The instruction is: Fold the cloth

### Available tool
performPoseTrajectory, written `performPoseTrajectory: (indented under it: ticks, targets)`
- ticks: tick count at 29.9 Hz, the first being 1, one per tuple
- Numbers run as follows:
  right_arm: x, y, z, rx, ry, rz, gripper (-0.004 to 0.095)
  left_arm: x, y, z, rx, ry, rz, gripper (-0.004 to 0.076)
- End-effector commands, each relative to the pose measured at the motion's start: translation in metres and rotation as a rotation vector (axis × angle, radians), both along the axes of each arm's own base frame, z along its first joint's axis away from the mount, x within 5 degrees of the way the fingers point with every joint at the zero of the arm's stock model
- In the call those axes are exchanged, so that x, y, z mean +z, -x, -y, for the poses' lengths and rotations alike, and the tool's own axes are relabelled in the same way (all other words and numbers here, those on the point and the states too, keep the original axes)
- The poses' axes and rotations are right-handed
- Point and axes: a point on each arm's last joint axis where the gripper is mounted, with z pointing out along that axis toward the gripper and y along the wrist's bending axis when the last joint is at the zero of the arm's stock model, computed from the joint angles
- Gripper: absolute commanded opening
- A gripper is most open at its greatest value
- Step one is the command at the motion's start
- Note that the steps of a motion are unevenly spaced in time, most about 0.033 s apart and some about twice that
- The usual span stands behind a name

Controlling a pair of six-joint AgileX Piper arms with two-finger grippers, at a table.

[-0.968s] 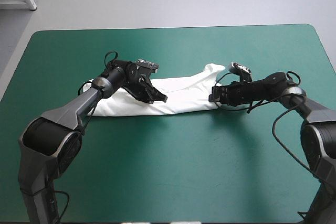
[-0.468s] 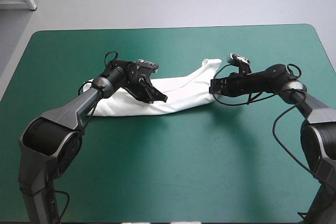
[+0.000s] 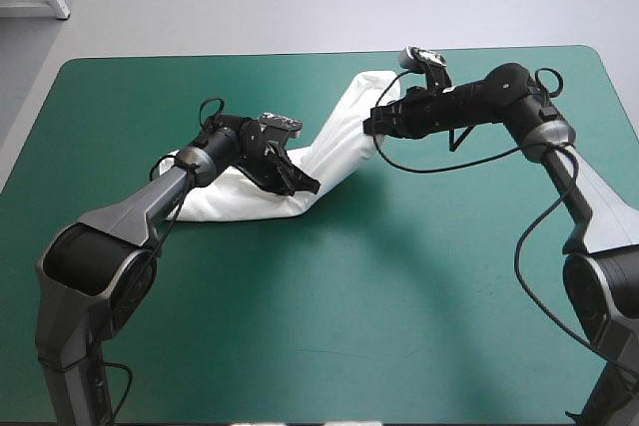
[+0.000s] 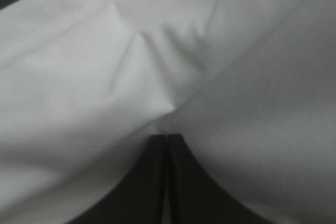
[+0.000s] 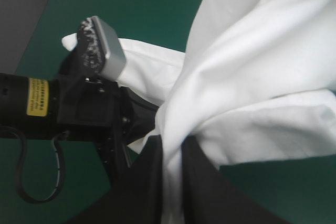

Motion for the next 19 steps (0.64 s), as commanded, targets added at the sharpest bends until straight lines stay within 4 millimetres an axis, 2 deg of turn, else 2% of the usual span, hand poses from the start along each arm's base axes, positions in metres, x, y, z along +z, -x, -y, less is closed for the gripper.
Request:
performPoseTrajectory:
  ticks: [1,6,9,14,19]
  targets:
    - [0.054,0.014,-0.011,0.004,-0.053,0.139,-0.0011,0.027,0.002,0.003,0.007,0.053,0.072,0.0019]
    - [0.058,0.016,-0.022,-0.005,-0.019,0.175,-0.0012,0.032,0.001,0.003,0.006,0.053,0.093,0.0019]
    - [0.057,0.017,-0.023,-0.005,-0.006,0.178,-0.0012,0.047,0.003,0.0,-0.003,0.046,0.129,0.0019]
    - [0.057,0.016,-0.024,-0.007,-0.001,0.181,-0.0012,0.089,0.012,-0.01,-0.024,0.001,0.244,0.0019]
    - [0.056,0.018,-0.03,0.005,-0.001,0.184,-0.0012,0.137,0.037,-0.032,-0.023,-0.107,0.294,0.0019]
